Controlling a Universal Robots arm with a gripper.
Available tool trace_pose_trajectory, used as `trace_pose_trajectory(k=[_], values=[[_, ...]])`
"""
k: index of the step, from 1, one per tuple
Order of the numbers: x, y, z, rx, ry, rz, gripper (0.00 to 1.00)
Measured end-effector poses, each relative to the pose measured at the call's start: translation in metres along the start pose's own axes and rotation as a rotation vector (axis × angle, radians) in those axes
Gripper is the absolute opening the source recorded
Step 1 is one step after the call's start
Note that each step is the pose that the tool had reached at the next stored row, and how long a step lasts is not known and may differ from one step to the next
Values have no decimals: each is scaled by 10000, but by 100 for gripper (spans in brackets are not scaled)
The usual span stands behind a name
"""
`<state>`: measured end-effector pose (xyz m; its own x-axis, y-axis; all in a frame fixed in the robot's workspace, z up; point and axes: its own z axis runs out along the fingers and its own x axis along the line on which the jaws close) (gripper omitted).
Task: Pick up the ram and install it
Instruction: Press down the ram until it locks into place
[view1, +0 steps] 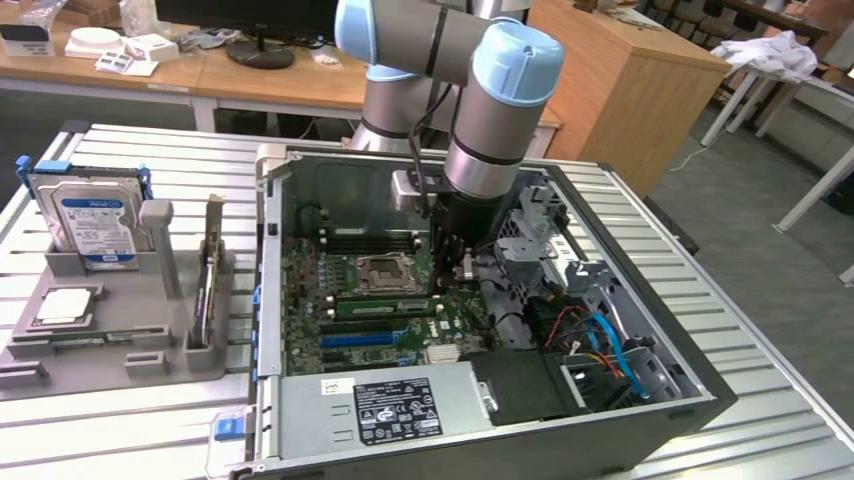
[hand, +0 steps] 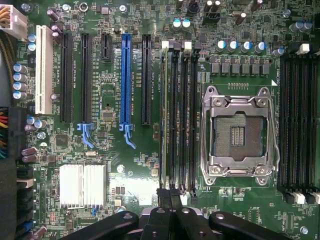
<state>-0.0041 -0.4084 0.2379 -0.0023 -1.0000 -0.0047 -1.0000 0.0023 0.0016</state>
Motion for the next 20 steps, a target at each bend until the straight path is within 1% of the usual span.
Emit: trace_pose_trajectory(k=[20], values=[[0,-11,17,0,0,0,11]])
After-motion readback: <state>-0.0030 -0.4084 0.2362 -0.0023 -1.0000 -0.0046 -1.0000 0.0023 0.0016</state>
